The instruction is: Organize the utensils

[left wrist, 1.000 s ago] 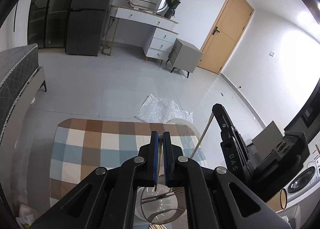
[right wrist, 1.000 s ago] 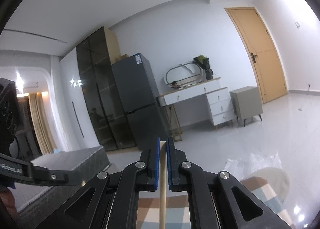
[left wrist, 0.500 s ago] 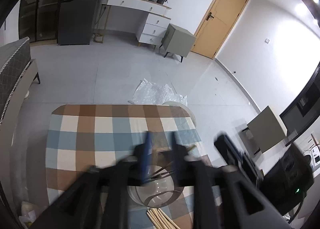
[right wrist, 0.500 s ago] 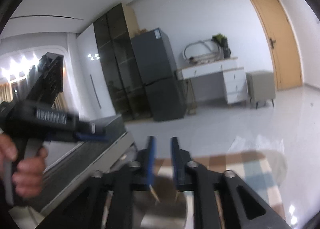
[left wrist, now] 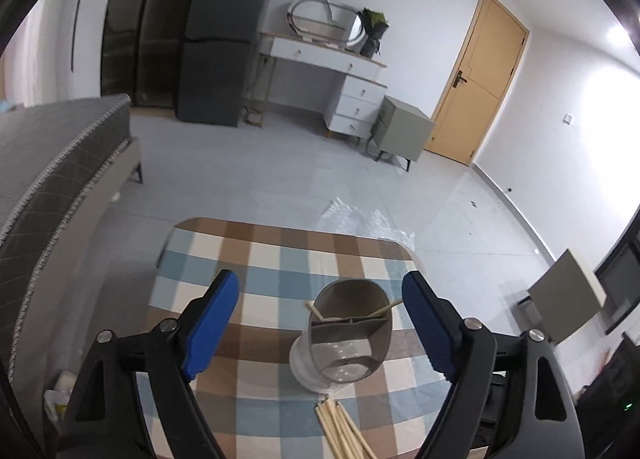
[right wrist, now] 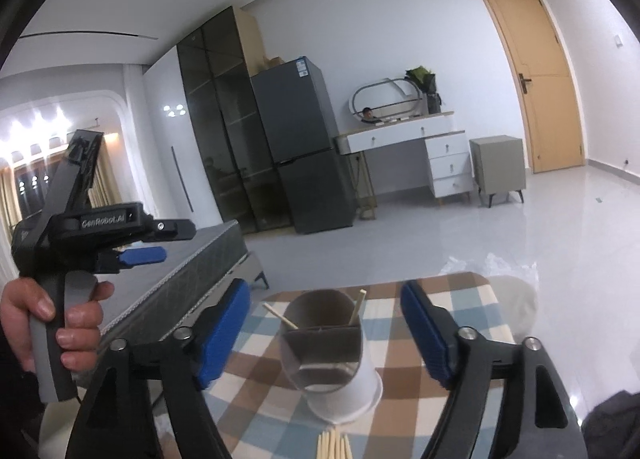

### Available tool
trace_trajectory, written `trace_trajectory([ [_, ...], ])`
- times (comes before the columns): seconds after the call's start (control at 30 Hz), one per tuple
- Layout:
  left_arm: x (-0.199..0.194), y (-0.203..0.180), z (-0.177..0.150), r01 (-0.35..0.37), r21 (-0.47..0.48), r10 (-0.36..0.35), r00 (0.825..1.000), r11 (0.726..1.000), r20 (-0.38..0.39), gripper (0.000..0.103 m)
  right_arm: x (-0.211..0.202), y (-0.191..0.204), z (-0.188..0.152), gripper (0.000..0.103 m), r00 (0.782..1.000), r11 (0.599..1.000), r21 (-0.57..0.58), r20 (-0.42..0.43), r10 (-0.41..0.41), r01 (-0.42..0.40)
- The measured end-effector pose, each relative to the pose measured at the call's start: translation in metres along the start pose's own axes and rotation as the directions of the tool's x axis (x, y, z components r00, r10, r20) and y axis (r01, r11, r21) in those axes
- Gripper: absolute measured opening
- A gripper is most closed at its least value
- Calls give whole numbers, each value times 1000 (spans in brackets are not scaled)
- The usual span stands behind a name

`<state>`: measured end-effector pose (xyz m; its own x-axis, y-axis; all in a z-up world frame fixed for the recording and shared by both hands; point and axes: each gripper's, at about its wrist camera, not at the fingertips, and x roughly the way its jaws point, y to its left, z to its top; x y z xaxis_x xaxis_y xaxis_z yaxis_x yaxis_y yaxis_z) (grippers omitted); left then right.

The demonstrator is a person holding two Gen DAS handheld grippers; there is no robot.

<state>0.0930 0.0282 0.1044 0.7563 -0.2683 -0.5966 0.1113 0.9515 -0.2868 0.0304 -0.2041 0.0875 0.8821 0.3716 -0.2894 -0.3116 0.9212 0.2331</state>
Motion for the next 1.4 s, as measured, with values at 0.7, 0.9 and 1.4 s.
trace_trajectory([
  [0.7, -16, 6, -83, -136, 18, 134, 988, 991, 80, 90, -23, 16, -57, 103, 992, 989, -119, -86, -95, 84],
  [0.9, 10, 11, -116, -172, 28, 172, 985, 985, 14, 90, -3, 2, -76, 103, 973, 994, -71, -211, -97, 84],
  [1.4, 76, 44, -160, -238, 9, 234, 946, 971, -223, 90, 49, -7, -126, 103, 846, 980, -161, -501, -185, 119],
])
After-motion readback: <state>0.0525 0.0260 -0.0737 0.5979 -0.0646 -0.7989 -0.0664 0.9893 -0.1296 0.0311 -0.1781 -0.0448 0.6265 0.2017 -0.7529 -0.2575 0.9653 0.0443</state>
